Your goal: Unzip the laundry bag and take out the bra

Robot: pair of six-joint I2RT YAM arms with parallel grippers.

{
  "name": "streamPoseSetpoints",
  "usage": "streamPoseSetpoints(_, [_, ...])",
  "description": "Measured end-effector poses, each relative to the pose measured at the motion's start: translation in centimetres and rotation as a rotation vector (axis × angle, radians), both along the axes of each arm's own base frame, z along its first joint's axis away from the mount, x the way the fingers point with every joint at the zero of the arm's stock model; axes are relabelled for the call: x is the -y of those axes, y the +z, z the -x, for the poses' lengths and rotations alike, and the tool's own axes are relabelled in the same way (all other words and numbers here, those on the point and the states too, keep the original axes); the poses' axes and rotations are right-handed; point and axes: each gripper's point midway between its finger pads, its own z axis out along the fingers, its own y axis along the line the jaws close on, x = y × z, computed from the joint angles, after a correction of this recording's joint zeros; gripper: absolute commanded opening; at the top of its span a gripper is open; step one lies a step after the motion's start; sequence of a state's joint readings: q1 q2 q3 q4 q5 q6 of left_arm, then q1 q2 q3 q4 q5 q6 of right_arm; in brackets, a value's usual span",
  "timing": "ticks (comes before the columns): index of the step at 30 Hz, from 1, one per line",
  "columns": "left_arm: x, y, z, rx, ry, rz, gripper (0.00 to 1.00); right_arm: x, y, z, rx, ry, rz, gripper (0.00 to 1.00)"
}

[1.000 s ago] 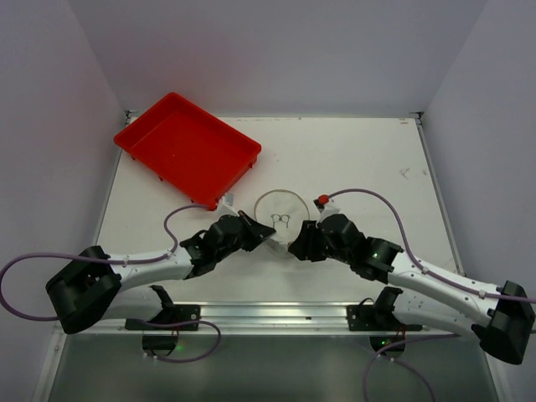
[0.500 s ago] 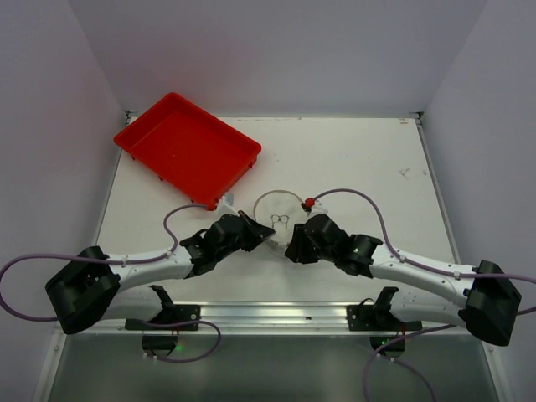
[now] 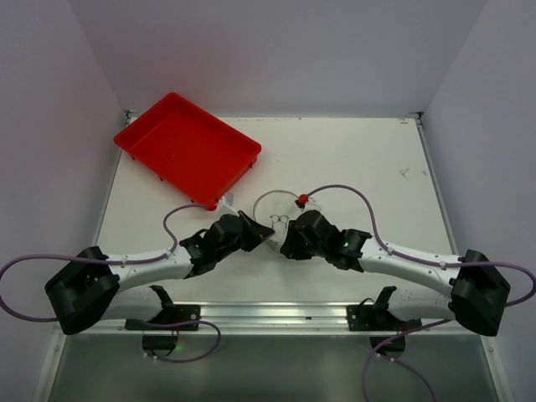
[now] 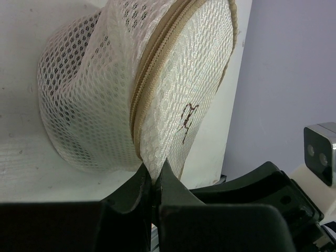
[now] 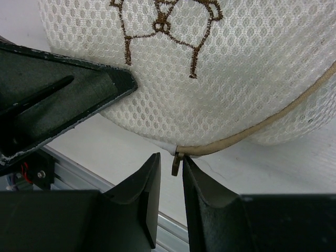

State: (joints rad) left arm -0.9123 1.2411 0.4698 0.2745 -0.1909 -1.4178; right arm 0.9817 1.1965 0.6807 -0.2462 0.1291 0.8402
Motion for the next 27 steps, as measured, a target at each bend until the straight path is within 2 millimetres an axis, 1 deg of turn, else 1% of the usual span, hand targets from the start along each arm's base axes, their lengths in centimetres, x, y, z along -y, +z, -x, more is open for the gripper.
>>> streamPoseSetpoints(2, [0.0, 0.0, 0.0, 0.0, 0.0, 0.0, 0.0, 0.0, -0.3, -0.1, -0.007, -0.006, 0.01, 0.22])
streamPoseSetpoints(3, [0.0, 0.0, 0.0, 0.001, 0.0, 0.0, 0.0, 0.0, -0.5, -0.1, -0.008, -0.012, 0.015, 0.17])
streamPoseSetpoints(4, [0.0, 0.1, 0.0, 0.002, -0.001, -0.001, 0.0, 0.1, -0.6, -0.2, -0.01, -0.016, 0.018, 0.08])
streamPoseSetpoints(6, [-0.1, 0.2, 0.0, 0.007, -0.003, -0.002, 0.0, 0.2, -0.8, -0.2, -0.013, -0.026, 0.025, 0.0])
streamPoseSetpoints(11, [-0.5, 0.6, 0.3, 0.018, -0.008, -0.014, 0.0, 1.0, -0.4, -0.4, 0.011, -0.047, 0.046, 0.0])
streamPoseSetpoints(13, [-0.9, 0.9, 0.4, 0.032, -0.01, -0.028, 0.0, 2.0, 0.4, -0.6, 0.041, -0.061, 0.059, 0.0])
streamPoseSetpoints(15, [-1.3, 1.6, 0.6, 0.056, -0.019, -0.036, 0.0, 3.2, 1.6, -1.0, 0.078, -0.07, 0.049, 0.0])
streamPoseSetpoints(17, [-1.6, 2.3, 0.7, 0.084, -0.032, -0.043, 0.0, 4.7, 2.8, -2.0, 0.117, -0.102, 0.029, 0.0])
streamPoseSetpoints(19, [-1.9, 2.9, 0.8, 0.108, -0.059, -0.049, 0.0, 6.3, 3.4, -3.0, 0.136, -0.137, 0.01, 0.0])
streamPoseSetpoints(20, [-1.8, 3.2, 0.9, 0.123, -0.083, -0.047, 0.0, 6.7, 3.7, -3.2, 0.142, -0.138, -0.002, 0.0])
streamPoseSetpoints(23, [-1.9, 3.5, 1.0, 0.166, -0.153, -0.076, 0.0, 6.9, 4.2, -3.0, 0.154, -0.096, -0.019, 0.0])
streamPoseSetpoints(27, [-2.6, 3.1, 0.3, 0.206, -0.253, -0.14, 0.0, 6.6, 3.7, -2.7, 0.146, -0.034, -0.006, 0.0])
